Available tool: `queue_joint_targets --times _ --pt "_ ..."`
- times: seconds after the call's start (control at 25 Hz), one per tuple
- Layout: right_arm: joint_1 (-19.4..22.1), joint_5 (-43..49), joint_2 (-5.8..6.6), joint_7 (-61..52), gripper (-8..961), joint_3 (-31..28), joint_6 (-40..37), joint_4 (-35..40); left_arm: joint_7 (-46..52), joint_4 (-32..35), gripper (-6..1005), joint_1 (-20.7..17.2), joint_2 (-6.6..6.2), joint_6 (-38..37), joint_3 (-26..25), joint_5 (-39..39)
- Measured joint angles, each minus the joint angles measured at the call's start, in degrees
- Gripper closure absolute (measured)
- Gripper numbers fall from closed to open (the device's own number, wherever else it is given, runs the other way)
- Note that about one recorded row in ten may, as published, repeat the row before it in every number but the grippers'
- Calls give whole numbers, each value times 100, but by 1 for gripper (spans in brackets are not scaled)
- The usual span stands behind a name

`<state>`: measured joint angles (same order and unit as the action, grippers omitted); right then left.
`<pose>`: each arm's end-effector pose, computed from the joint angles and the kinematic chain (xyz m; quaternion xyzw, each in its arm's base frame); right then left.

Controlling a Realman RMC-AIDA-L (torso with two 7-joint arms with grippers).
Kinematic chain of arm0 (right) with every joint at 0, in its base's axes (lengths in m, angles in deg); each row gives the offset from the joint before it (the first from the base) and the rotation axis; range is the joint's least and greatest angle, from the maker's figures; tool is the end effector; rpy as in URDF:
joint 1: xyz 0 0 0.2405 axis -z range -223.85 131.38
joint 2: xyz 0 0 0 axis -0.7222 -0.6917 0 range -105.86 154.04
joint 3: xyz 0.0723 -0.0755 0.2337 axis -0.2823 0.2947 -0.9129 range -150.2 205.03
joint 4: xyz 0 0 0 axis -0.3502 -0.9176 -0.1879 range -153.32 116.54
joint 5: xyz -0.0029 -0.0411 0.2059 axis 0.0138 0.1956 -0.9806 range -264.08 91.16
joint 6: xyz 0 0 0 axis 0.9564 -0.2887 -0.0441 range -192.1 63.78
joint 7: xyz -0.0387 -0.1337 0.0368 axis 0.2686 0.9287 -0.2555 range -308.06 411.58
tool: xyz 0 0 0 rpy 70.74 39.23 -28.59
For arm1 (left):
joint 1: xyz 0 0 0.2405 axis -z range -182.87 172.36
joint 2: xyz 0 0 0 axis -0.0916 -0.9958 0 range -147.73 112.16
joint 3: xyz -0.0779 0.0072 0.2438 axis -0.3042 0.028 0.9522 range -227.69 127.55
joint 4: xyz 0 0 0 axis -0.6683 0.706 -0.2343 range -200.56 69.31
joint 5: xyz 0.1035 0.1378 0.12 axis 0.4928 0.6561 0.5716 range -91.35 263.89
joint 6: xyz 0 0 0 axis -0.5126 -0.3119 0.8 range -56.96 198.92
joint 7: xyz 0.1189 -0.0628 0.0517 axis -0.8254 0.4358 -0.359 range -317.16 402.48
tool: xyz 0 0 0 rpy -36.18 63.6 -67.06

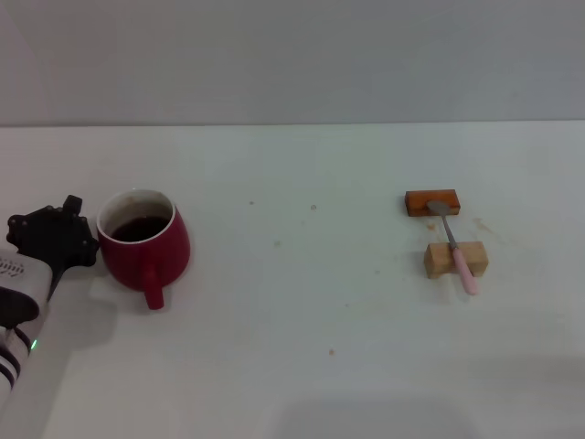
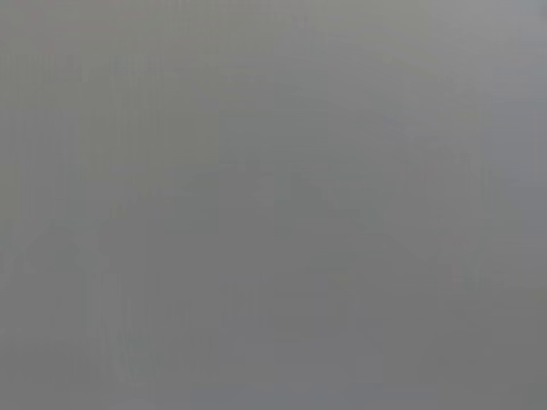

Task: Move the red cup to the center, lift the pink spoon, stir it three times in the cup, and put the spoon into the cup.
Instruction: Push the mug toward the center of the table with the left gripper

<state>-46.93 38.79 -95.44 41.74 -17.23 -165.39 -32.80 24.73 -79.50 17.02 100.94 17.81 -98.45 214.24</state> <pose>0.3527 0.1736 0.0311 -0.5455 0.1761 0.4087 0.7102 -0.3538 0.3232 -0.0346 -0.7463 -0.1700 -0.0997 0.6358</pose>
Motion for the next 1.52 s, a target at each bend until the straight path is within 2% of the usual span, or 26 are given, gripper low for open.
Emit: queue_joint_targets --times 0.16,0.32,0.68,0.76,0.92,1.52 --pt "11 0 0 0 192 0 -41 0 -2 65 1001 116 -8 128 85 -1" --pt "26 0 0 0 192 0 -54 0 -4 119 1001 233 -14 176 457 1" --pt "-5 0 3 1 192 -11 -55 0 -6 122 1002 332 -17 182 729 8" --pt "-10 0 4 0 192 -16 -55 0 -8 74 1002 420 -11 166 1001 10" --pt "-6 0 7 0 192 -30 -55 0 -9 63 1002 509 0 190 1178 10" --pt "5 0 9 2 193 -35 -55 0 44 -137 998 588 9 192 1654 7"
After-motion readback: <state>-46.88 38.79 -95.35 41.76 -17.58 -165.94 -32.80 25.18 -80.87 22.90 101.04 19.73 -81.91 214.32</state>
